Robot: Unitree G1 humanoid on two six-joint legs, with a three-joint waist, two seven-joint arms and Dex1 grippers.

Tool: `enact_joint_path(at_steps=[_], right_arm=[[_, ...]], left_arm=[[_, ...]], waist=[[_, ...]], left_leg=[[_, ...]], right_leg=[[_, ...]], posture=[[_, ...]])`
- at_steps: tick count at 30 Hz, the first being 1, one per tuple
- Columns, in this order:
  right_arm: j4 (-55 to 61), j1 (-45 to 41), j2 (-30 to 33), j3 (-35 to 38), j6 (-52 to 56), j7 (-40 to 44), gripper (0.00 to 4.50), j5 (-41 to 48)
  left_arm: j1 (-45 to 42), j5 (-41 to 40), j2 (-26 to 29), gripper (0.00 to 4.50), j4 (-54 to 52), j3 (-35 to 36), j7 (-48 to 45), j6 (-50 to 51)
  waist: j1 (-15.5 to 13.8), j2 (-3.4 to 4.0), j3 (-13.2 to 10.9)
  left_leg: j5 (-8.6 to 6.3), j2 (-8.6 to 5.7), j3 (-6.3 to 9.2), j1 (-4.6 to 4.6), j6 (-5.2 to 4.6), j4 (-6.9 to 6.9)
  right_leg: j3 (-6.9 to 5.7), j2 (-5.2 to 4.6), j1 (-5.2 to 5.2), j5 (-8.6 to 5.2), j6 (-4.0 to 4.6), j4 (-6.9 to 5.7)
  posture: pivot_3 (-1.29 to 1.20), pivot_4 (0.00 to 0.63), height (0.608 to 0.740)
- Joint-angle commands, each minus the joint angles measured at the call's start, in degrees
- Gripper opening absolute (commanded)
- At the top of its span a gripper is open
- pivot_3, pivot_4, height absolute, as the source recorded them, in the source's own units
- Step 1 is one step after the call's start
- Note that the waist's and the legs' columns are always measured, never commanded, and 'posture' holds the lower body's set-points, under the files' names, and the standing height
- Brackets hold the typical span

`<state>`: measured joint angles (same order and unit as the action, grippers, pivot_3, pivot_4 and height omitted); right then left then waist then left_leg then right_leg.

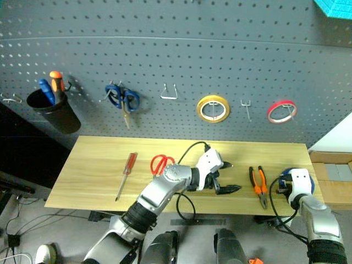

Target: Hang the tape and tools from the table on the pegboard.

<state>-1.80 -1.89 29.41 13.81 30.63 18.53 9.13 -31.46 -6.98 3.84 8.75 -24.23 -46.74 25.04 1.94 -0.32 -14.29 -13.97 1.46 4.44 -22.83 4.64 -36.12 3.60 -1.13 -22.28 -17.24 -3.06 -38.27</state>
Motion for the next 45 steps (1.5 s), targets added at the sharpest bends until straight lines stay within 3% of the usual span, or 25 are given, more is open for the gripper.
enact_joint_path(at_steps=[1,7,10,13,19,22,28,37,45], right_arm=[[19.6,6.8,-0.4,-2.7,-2.7,-2.0,0.37,-3.5],[34.2,17.5,-3.9,-12.7,-9.3,-7.1,0.37,-13.6],[33.9,19.1,-3.4,-15.5,-13.3,-7.6,0.37,-17.6],[29.5,19.5,-1.6,-19.1,-25.0,-11.1,0.37,-25.5],[18.5,7.9,-1.6,-19.0,-35.8,-12.5,0.37,-27.3],[9.0,-2.6,-2.3,-21.0,-40.7,-11.9,0.37,-28.1],[-5.8,-13.9,-3.6,-22.8,-46.4,-8.8,0.37,-26.4],[-15.2,-22.0,-5.5,-19.0,-37.3,1.3,0.37,-15.5],[-10.0,-18.4,-7.0,-16.7,-32.2,0.0,2.80,-13.9]], left_arm=[[2.4,-1.7,2.2,4.50,-9.9,4.0,2.2,1.4],[10.9,-3.9,5.3,4.50,-24.5,8.6,8.1,7.8],[12.3,-4.0,5.4,4.50,-27.0,9.5,10.3,9.6],[14.7,-4.9,4.8,4.50,-32.2,11.9,14.6,12.4],[14.1,-5.6,3.8,4.50,-32.9,12.7,18.7,15.1],[11.4,-5.6,1.8,4.50,-30.2,13.0,20.5,14.0],[7.3,-4.4,0.9,4.50,-25.7,12.8,21.7,11.3],[4.9,-4.6,0.9,4.50,-23.0,12.8,22.3,9.7],[5.1,-4.4,0.9,4.50,-22.0,12.0,22.1,8.6]], waist=[[0.0,0.13,0.1],[-0.1,0.18,2.1],[-0.1,-0.14,2.8],[-0.1,-0.46,4.4],[0.3,-0.77,5.8],[0.2,-0.91,6.4],[-0.3,-0.90,7.2],[-0.4,-0.86,7.2],[-0.4,-0.78,7.5]], left_leg=[[0.01,0.00,0.00,0.00,0.02,0.02],[0.01,0.04,0.00,-0.11,0.12,0.05],[0.14,-0.12,-0.02,-0.04,0.36,-0.12],[0.07,-0.13,-0.02,0.18,0.19,-0.38],[0.08,-0.06,-0.05,1.02,0.12,-0.60],[0.15,-0.06,-0.04,1.03,0.01,-0.67],[0.15,-0.08,-0.03,0.99,0.00,-0.66],[0.15,-0.10,-0.02,0.93,0.00,-0.66],[0.15,-0.10,-0.02,0.95,0.00,-0.69]], right_leg=[[-0.01,0.00,-0.04,0.00,0.00,-0.08],[0.06,0.03,-0.33,-0.22,0.08,-0.49],[0.16,-0.09,-0.20,-0.17,-0.03,-0.58],[0.20,-0.07,0.12,-0.25,-0.39,-0.56],[0.29,0.08,0.90,-0.07,-0.34,-0.62],[0.30,0.11,0.94,0.03,-0.36,-0.63],[0.32,0.11,0.93,0.21,-0.04,-0.61],[0.32,0.09,0.90,0.22,-0.03,-0.62],[0.34,0.09,0.90,0.22,-0.03,-0.68]], posture=[[-0.04,0.157,0.740],[-0.05,0.103,0.740],[-0.05,0.079,0.740],[-0.03,0.061,0.740],[0.00,0.035,0.740],[0.01,0.029,0.740],[0.04,0.023,0.740],[0.06,0.017,0.740],[0.05,0.020,0.740]])
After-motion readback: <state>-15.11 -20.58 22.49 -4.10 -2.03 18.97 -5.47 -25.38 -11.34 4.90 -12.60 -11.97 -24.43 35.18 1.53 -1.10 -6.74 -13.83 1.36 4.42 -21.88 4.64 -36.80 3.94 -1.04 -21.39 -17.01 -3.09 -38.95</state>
